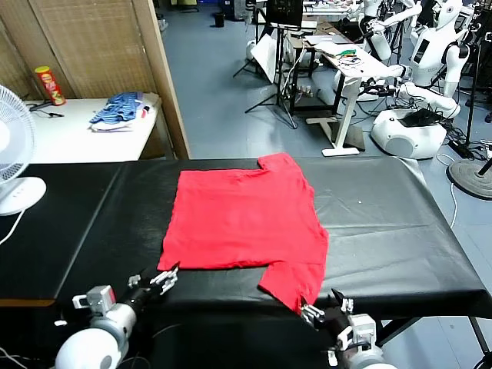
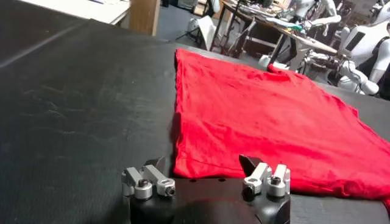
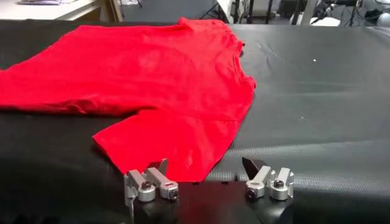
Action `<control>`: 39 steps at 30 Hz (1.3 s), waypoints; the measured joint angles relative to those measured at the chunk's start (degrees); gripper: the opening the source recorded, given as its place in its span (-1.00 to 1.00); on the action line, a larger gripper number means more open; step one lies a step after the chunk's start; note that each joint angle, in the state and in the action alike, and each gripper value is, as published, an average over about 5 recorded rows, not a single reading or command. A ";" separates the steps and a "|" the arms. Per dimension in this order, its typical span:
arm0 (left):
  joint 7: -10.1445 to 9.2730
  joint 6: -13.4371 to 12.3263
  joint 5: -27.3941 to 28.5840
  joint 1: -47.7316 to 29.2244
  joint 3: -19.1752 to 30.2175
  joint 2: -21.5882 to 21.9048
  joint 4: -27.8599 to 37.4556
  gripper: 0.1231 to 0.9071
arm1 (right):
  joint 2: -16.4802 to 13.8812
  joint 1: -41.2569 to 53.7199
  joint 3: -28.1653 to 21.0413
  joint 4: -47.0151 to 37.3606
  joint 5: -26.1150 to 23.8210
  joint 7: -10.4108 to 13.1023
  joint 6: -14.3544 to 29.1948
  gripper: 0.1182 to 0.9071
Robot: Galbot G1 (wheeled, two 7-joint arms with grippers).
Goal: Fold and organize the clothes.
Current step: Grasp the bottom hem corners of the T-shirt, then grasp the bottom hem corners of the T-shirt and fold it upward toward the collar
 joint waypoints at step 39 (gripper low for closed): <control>-1.14 -7.30 10.78 3.93 2.28 -5.42 -7.78 -0.99 | -8.11 10.54 6.76 -9.23 8.93 -5.66 18.13 -0.99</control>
